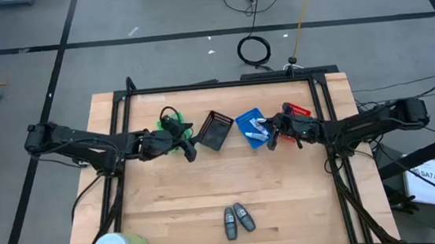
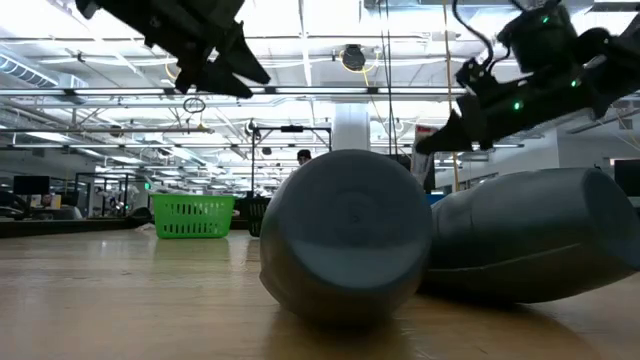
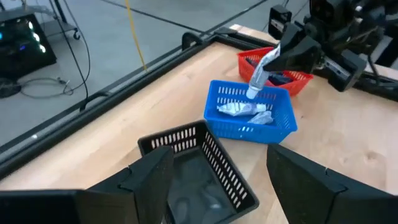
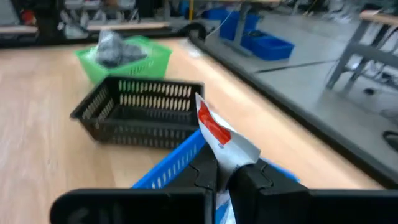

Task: Pick & Place Travel size toiletries
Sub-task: Put the white toothpaste into the blue bin, then put the right black roll-on deodorant into the black bin

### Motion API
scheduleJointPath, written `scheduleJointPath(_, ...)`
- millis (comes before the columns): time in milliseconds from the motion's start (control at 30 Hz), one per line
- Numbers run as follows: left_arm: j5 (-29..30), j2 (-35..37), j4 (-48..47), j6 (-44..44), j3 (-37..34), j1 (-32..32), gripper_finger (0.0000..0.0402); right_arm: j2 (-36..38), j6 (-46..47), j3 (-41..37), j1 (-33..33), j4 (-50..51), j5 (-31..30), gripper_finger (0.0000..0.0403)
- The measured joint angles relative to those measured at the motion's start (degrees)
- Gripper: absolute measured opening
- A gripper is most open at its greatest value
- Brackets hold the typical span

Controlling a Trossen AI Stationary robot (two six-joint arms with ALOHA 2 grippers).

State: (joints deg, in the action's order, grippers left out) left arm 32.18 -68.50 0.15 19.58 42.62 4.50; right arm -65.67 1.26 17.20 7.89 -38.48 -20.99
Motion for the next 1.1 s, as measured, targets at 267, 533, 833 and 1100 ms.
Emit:
scheduleJointPath(267,-0.6,-0.4,1.3,3.8,-1.6,-0.8,0.0256,-4.5,2.8,-0.2,3.0,-1.1,3.3,0.0032)
scheduleJointPath(533,-1.1,-0.4,1.4,5.0,-1.6,-0.6,0.0263,-4.2,2.7,-0.2,2.9,-1.3,3.3,0.0102)
scheduleJointPath(833,-1.2,-0.4,1.4,6.3,-1.6,-0.6,0.0261,-4.2,3.9,-0.2,2.9,-5.8,9.3,0.0191)
scheduleJointPath(1100,-1.2,-0.4,1.4,6.5,-1.6,-0.6,0.0267,-4.2,-0.2,2.6,-7.7,-10.2,21.2,0.0220)
